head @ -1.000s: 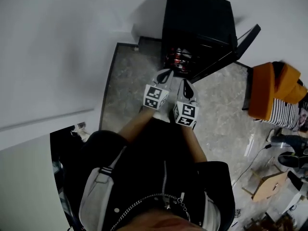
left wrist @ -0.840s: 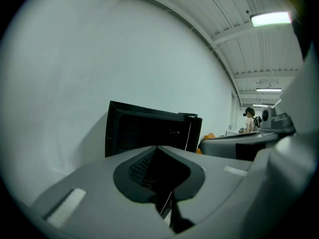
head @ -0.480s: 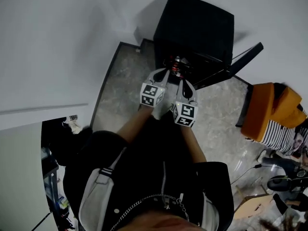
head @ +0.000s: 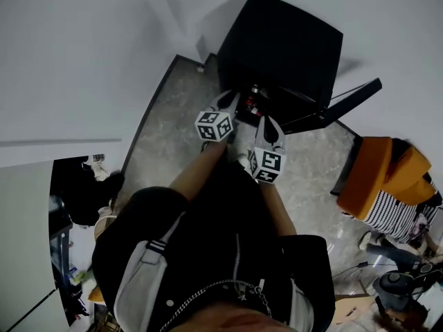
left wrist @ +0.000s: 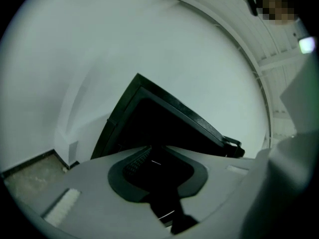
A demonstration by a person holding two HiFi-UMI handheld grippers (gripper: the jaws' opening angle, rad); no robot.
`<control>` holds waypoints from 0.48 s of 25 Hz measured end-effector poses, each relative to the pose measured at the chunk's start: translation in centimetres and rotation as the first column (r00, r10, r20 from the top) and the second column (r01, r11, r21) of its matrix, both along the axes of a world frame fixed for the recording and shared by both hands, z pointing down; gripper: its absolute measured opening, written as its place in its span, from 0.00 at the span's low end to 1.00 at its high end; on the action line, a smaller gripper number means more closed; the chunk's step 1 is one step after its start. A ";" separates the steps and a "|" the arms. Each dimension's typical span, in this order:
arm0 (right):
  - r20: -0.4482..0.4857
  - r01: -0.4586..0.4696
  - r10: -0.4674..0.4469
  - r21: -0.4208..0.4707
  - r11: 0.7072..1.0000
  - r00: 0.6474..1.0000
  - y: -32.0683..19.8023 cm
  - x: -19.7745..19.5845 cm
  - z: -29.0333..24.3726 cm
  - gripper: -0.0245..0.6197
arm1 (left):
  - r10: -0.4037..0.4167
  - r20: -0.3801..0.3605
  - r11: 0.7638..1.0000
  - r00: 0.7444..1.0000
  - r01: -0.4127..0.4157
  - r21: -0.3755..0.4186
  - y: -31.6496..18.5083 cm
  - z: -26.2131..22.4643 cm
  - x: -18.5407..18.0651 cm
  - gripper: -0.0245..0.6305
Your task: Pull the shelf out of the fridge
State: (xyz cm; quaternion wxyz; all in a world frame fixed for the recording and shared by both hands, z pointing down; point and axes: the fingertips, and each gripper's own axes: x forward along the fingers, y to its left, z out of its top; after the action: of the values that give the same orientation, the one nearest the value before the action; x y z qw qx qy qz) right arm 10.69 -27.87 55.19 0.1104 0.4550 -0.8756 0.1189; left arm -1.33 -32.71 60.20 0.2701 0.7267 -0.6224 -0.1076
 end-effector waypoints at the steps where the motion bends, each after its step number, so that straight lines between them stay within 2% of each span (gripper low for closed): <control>1: -0.005 -0.003 0.003 -0.003 1.000 1.000 -0.3 0.2 0.0 0.04 | -0.024 -0.058 1.000 0.998 0.024 -0.003 -0.5 0.5 -0.3 0.13; 4: -0.015 -0.014 0.014 -0.013 1.000 1.000 -1.1 0.6 -0.1 0.04 | -0.089 -0.185 0.996 0.979 0.088 -0.015 -1.9 2.1 -1.2 0.17; 9: -0.035 -0.025 0.025 0.001 1.000 0.999 -2.2 1.4 -0.3 0.04 | -0.160 -0.356 0.987 0.921 0.160 -0.032 -3.9 4.2 -2.1 0.27; 11: -0.046 -0.026 0.026 0.002 1.000 0.999 -2.3 1.6 -0.1 0.04 | -0.171 -0.438 0.984 0.883 0.173 -0.037 -4.6 5.0 -2.1 0.30; 12: -0.050 -0.027 0.027 0.001 1.000 0.998 -2.4 1.8 0.0 0.04 | -0.183 -0.492 0.982 0.851 0.185 -0.045 -5.0 5.4 -2.2 0.31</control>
State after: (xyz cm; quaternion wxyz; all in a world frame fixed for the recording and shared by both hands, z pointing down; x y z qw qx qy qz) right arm 12.47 -30.25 55.16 0.1306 0.4695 -0.8664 0.1086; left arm -3.51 -37.70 65.61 0.4071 0.6127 -0.5991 -0.3161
